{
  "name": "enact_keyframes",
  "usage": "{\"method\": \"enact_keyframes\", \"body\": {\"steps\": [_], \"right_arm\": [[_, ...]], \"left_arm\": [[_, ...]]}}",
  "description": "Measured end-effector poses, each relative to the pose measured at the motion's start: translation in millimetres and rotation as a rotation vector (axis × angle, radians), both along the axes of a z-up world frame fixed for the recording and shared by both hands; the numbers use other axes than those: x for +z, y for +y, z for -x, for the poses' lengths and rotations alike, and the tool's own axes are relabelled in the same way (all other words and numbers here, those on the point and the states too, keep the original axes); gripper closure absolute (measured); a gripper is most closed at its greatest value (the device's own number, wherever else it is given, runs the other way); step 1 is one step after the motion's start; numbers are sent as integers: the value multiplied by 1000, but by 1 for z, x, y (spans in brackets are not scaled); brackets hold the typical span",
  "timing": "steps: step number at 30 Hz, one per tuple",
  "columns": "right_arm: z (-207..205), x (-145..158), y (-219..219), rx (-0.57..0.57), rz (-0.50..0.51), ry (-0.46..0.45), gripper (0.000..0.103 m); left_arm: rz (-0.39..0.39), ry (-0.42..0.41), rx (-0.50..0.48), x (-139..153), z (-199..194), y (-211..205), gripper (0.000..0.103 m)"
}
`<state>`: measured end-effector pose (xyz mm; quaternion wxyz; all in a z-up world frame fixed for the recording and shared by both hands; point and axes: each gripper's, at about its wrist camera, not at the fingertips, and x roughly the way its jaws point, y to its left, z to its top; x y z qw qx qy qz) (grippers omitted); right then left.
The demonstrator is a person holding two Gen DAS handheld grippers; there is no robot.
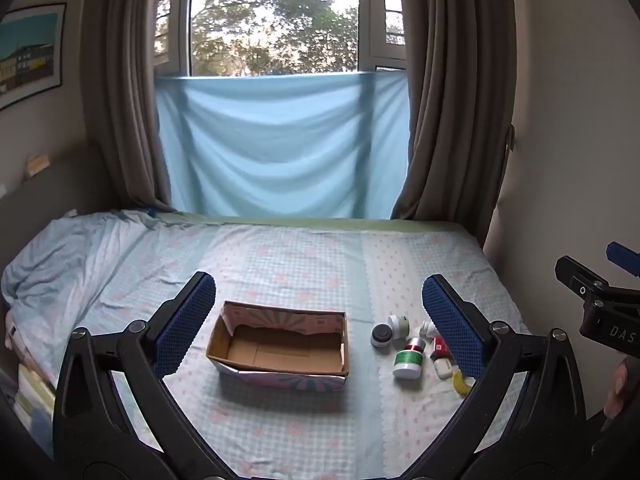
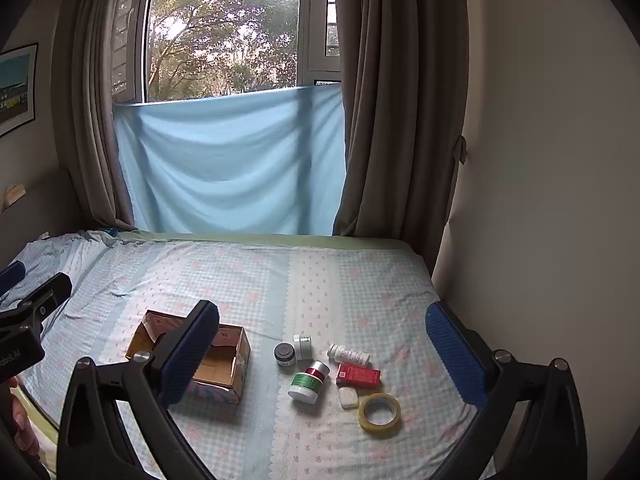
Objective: Organize rigid objects
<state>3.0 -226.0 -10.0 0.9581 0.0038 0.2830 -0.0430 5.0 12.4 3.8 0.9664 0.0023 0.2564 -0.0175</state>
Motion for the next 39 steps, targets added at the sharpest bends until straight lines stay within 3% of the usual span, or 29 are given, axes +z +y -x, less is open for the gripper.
{"method": "enact_keyframes", "body": {"steps": [39], "right_arm": [[-6, -5, 9, 6, -1, 5, 0]], "left_arm": [[-7, 7, -11, -9, -5, 4, 0]]}}
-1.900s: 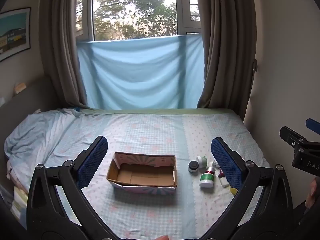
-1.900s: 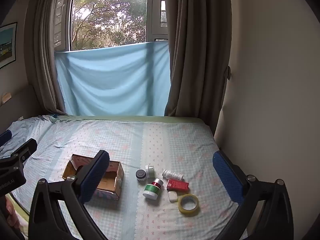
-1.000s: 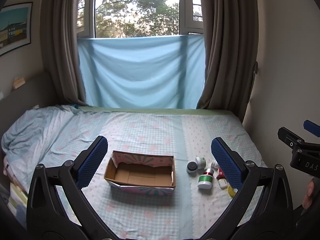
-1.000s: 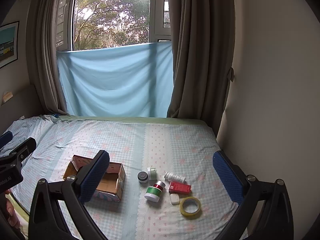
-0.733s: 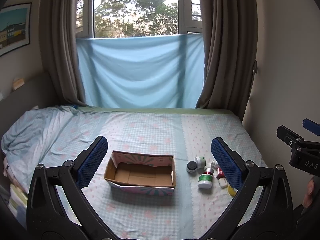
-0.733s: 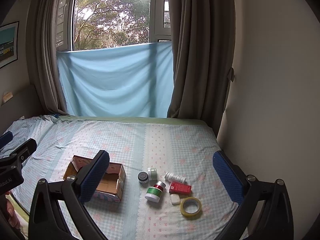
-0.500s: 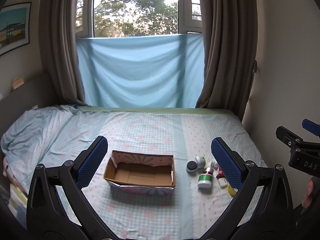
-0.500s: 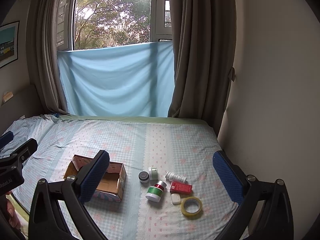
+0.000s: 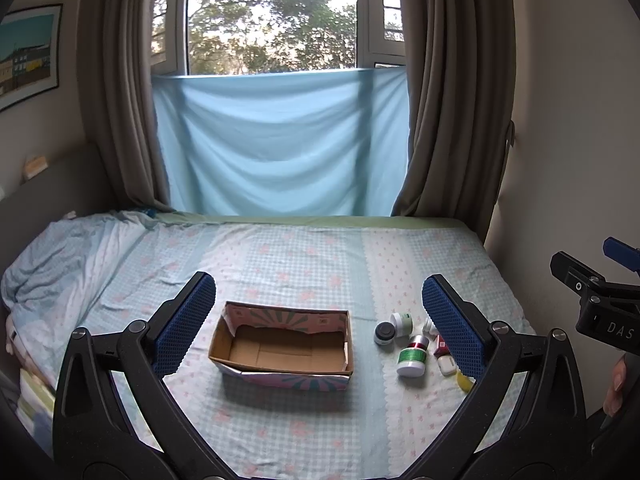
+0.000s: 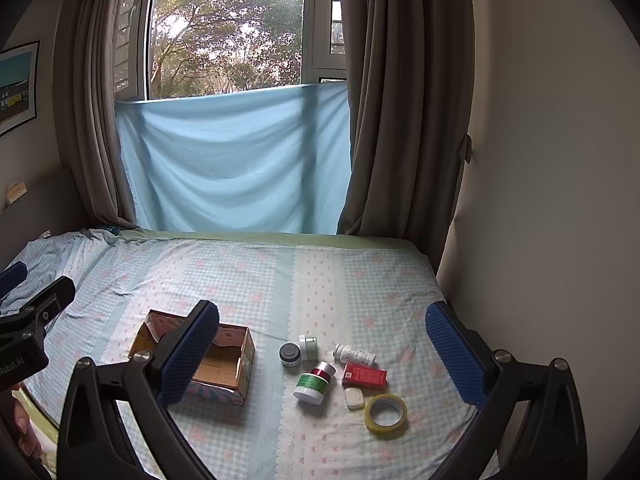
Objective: Organize rigid objects
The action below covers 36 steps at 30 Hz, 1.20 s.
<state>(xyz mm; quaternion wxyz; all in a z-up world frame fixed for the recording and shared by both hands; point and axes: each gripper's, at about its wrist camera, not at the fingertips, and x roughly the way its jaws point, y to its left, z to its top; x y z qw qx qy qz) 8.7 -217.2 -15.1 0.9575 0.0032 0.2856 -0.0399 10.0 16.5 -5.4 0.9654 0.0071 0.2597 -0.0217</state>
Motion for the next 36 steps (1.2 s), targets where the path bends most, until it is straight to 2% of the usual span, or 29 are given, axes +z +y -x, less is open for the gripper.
{"method": "enact_keyframes", "body": {"steps": [36], "right_arm": [[0, 2, 2, -10, 7, -10, 0]], "left_arm": [[-2, -23, -16, 5, 5, 7, 0]]}}
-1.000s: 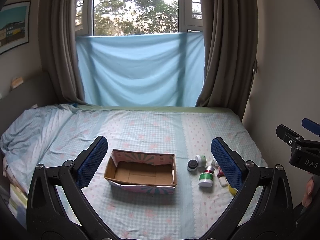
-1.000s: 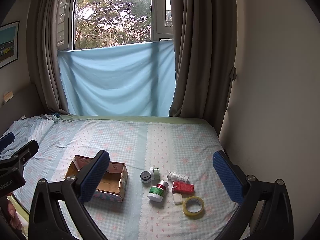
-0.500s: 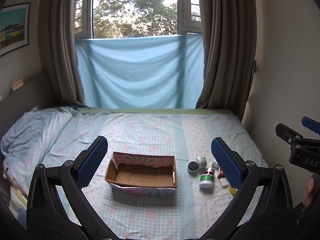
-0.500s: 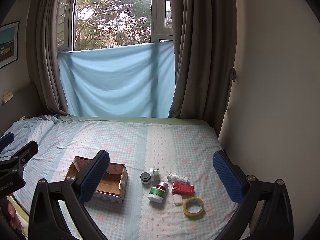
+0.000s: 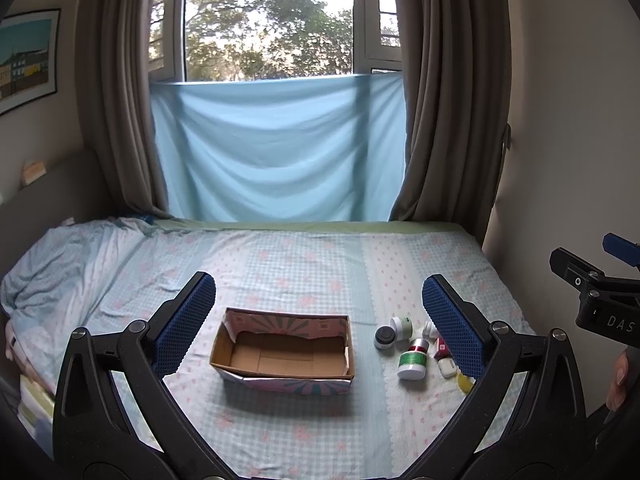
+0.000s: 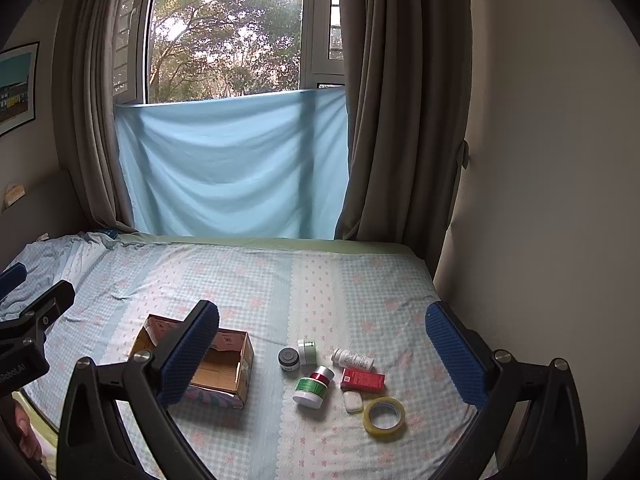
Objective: Organize rigid objects
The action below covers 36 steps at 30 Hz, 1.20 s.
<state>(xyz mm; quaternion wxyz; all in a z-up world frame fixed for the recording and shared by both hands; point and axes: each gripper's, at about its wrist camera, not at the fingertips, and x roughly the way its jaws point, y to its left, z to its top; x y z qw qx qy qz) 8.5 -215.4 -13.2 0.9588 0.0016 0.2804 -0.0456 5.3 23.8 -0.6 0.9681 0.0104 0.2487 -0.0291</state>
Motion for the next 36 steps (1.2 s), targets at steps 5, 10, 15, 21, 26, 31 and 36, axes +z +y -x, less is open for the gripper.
{"method": "enact_keyframes", "body": {"steps": [5, 10, 15, 21, 26, 31, 36], "right_arm": [[-1, -1, -1, -2, -8, 9, 0], [-4, -4, -9, -8, -21, 21, 0], [-8, -21, -30, -51, 2, 32, 0], [-20, -78, -76, -90, -5, 118, 0], [-31, -148, -114, -113, -15, 195, 0], [-48, -235, -147, -130, -62, 330, 0], [-64, -312, -168, -160, -147, 432, 0]], "left_arm": [[0, 12, -3, -1, -3, -2, 0], [7, 52, -22, -5, -17, -11, 0], [-10, 103, -68, -26, -42, -37, 0], [-10, 244, -139, -84, -85, -89, 0], [-51, 398, -217, -153, -124, -140, 0], [-81, 556, -246, -233, -163, -184, 0], [-115, 694, -258, -315, -197, -215, 0]]}}
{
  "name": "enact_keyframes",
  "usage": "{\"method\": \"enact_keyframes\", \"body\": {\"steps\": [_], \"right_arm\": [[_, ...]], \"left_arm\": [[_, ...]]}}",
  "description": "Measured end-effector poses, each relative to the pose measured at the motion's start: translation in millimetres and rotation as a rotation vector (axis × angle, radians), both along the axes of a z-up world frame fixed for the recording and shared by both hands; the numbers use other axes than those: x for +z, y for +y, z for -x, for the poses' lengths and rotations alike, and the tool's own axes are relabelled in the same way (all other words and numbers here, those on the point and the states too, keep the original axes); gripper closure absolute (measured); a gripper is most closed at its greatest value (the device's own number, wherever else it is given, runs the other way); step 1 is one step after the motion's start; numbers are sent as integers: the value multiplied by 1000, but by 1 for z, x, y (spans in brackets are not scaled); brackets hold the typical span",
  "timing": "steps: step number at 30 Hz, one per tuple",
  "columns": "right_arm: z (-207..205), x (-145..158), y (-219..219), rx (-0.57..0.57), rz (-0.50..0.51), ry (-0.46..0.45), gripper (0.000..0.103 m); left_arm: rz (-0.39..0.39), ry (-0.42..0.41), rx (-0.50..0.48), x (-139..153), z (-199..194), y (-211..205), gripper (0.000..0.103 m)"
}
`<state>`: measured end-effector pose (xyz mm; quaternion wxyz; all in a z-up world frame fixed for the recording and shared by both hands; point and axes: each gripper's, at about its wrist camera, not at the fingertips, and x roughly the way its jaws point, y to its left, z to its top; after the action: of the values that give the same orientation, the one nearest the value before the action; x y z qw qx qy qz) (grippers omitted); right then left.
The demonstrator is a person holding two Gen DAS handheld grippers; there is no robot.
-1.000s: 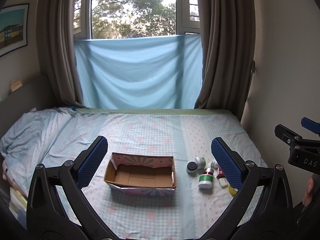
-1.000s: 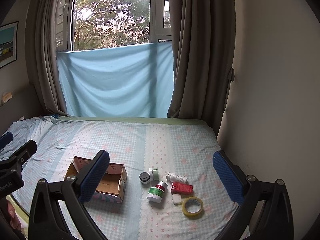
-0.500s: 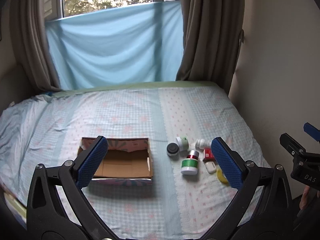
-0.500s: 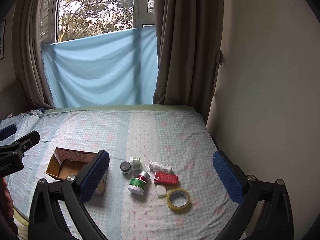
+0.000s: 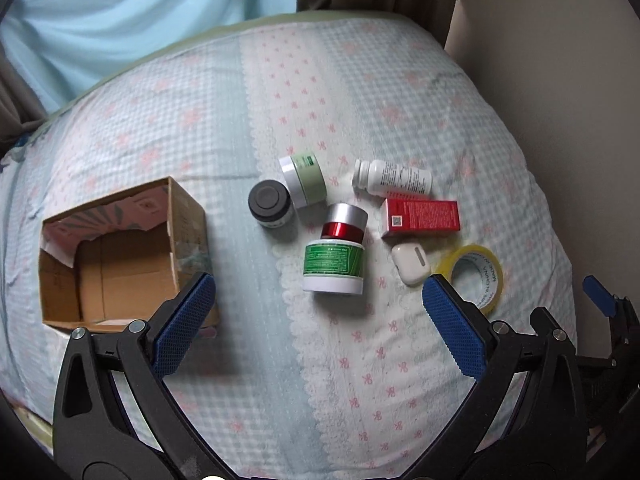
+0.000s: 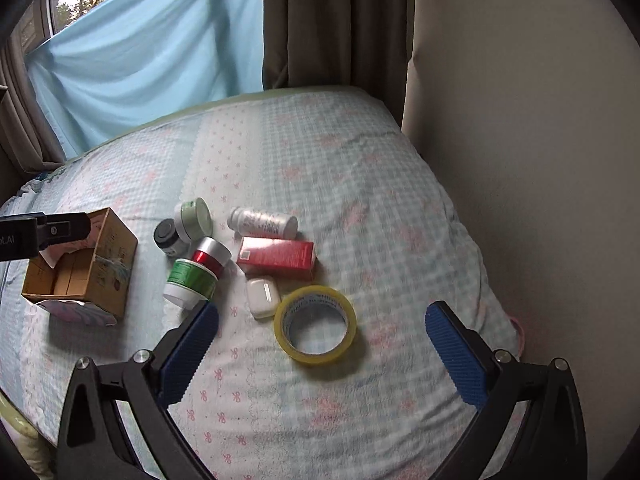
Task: Organize rigid objects
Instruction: 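Grasp the green-labelled white jar with the left tool while the right tool grasps the yellow tape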
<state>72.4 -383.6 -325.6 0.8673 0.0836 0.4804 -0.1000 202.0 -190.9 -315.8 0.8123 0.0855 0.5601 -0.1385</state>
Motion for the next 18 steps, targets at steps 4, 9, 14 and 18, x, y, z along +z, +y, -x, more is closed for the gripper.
{"method": "enact_keyframes", "body": {"steps": [4, 9, 14, 18], "right_arm": [[-13, -58, -9, -26, -63, 80, 0], [-28, -109, -9, -32, -90, 168, 0], [-42, -137, -4, -7, -102, 198, 0], [-57, -150, 1, -4, -72, 216, 0]], "left_arm": [[-55, 92, -26, -59, -21, -21, 0], [-115, 185, -66, -118, -43, -38, 0], [-134, 248, -91, -153, -55, -45, 1], [-142, 280, -99, -171, -59, -48, 7]]}}
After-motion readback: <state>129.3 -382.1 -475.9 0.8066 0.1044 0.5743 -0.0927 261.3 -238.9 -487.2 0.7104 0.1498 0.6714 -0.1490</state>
